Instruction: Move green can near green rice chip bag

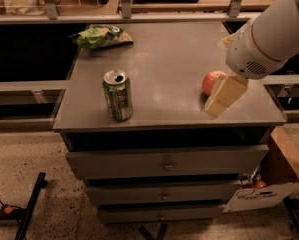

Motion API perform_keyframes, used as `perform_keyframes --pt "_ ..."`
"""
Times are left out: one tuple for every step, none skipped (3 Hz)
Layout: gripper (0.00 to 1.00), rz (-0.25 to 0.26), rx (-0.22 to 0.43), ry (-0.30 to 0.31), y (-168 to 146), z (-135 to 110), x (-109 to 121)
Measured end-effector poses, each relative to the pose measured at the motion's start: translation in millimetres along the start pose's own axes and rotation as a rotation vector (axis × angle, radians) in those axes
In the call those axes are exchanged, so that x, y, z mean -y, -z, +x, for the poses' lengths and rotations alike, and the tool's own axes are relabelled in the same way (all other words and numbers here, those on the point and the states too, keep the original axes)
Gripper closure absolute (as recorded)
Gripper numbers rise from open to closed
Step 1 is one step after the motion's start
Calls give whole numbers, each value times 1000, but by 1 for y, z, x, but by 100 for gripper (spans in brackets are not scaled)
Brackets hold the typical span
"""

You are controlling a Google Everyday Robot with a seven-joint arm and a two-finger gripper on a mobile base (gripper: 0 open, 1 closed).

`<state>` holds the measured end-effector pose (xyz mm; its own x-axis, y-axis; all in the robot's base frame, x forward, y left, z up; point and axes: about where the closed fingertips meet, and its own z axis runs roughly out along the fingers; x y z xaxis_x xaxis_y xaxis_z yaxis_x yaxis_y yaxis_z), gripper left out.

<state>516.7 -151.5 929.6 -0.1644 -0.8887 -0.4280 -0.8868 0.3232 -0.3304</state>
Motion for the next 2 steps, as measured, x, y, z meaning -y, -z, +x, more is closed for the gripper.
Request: perform_keyframes --pt "0 0 0 0 0 0 0" --pt "0 -30 81 2 -4 -23 -4"
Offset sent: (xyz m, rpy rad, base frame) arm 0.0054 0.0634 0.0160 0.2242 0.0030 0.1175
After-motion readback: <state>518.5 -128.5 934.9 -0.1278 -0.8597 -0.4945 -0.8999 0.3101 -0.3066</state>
